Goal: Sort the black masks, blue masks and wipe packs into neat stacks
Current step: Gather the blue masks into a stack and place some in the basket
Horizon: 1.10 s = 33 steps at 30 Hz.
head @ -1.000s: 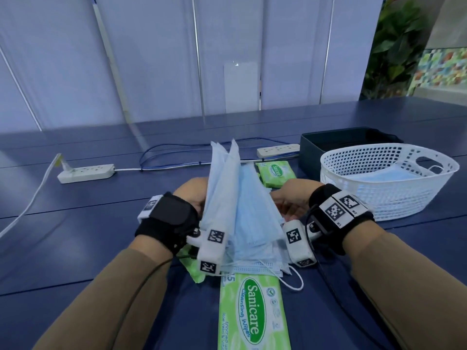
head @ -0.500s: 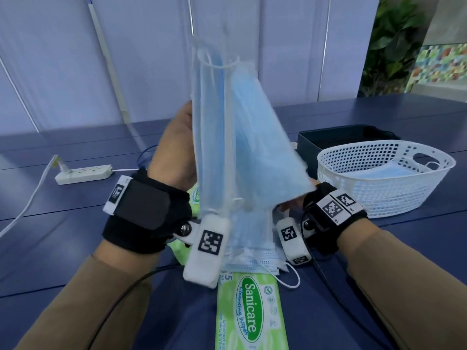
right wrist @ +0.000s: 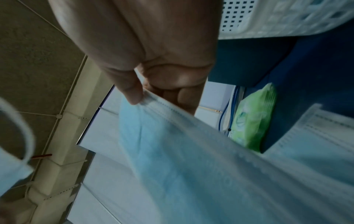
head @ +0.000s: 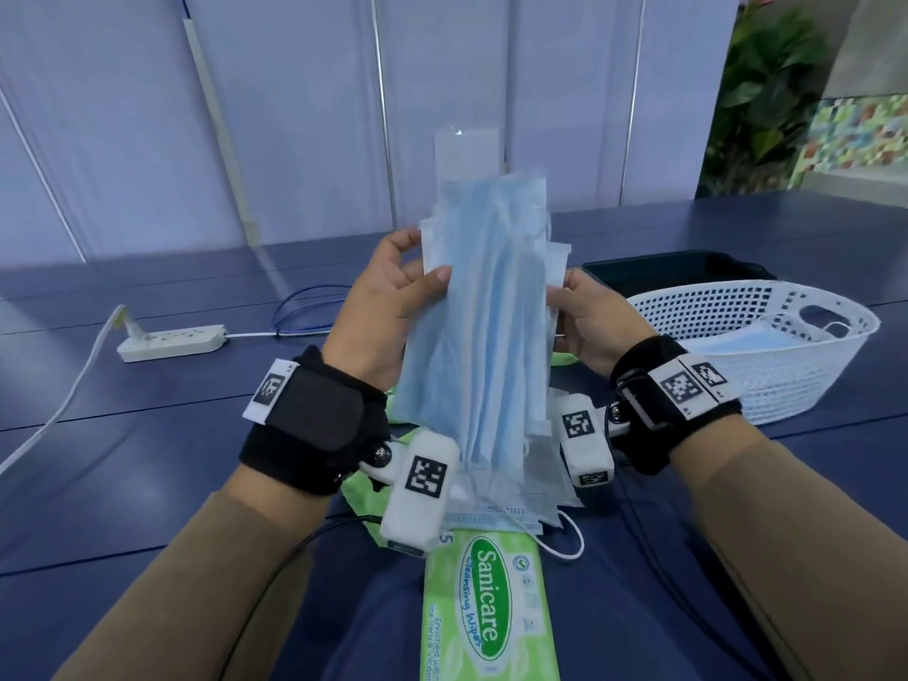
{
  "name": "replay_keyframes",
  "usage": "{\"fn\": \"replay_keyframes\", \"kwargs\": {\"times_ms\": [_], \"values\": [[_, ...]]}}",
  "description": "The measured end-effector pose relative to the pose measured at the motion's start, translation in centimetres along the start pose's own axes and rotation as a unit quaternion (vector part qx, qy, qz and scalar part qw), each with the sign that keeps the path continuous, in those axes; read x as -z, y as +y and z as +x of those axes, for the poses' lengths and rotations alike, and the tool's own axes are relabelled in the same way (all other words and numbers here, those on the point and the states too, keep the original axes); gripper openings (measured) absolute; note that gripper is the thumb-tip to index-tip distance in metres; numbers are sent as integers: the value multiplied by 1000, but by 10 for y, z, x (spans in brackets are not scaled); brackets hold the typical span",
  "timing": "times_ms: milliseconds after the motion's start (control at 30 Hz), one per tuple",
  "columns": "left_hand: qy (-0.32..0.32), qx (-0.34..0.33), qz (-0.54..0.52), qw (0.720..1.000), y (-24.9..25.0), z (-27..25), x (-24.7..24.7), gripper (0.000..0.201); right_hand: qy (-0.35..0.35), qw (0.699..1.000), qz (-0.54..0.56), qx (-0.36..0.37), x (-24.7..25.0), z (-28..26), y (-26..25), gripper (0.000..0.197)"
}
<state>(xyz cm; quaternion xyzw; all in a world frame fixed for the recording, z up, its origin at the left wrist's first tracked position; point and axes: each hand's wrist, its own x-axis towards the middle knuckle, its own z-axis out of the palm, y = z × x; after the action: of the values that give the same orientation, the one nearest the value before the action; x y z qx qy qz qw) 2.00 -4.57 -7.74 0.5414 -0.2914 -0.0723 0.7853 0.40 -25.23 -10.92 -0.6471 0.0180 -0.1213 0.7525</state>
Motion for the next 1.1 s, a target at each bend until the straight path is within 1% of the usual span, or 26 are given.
{"fn": "replay_keyframes", "kwargs": {"times_ms": [33, 67, 167, 267, 333, 400, 467, 500, 567, 633, 667, 700, 733, 767, 867, 900, 1033, 1100], "values": [[6, 14, 4, 1000, -4, 1, 0, 42, -15, 1000, 8, 1, -3, -2, 0, 10], [22, 27, 19, 999, -9, 1, 0, 41, -33, 999, 22, 2, -8, -5, -1, 12], [92, 48, 86, 991, -24, 1, 1, 22, -90, 995, 47, 14, -21, -15, -6, 21], [139, 51, 89, 985, -30, 0, 2, 9, -118, 991, 60, -4, -28, -17, -11, 32], [167, 55, 66, 982, -31, 1, 2, 9, -132, 988, 73, -31, -30, -18, -14, 45], [199, 50, 51, 977, -33, 2, 2, 14, -174, 979, 91, -47, -30, -20, -15, 61], [221, 40, 41, 974, -31, 0, 0, 18, -208, 973, 93, -31, -32, -22, -15, 71], [224, 35, 34, 973, -30, -1, -1, 21, -214, 973, 87, -11, -34, -22, -12, 69], [204, 16, 23, 979, -26, -1, -2, 27, -195, 978, 58, 52, -40, -22, -11, 57], [152, -17, 10, 988, -21, -2, -5, 22, -164, 979, 41, 110, -44, -23, -11, 52], [125, -32, 13, 992, -19, -2, -6, 24, -155, 979, 45, 126, -44, -23, -11, 51], [103, -45, 26, 993, -19, -1, -4, 31, -151, 978, 52, 136, -43, -21, -11, 49], [88, -56, 44, 994, -19, -1, -3, 38, -149, 977, 54, 142, -41, -21, -12, 46], [76, -63, 59, 993, -20, 0, -1, 40, -142, 978, 51, 145, -39, -19, -12, 43], [54, -56, 78, 994, -19, 0, 2, 27, -126, 980, 34, 150, -33, -17, -14, 34], [40, -50, 82, 995, -19, 0, 3, 27, -128, 979, 32, 153, -32, -16, -15, 32], [-34, -34, 113, 992, -22, -1, 0, 43, -137, 977, 34, 158, -32, -18, -17, 32], [-58, -34, 132, 989, -26, -1, -2, 50, -140, 977, 33, 160, -34, -21, -17, 34]]}}
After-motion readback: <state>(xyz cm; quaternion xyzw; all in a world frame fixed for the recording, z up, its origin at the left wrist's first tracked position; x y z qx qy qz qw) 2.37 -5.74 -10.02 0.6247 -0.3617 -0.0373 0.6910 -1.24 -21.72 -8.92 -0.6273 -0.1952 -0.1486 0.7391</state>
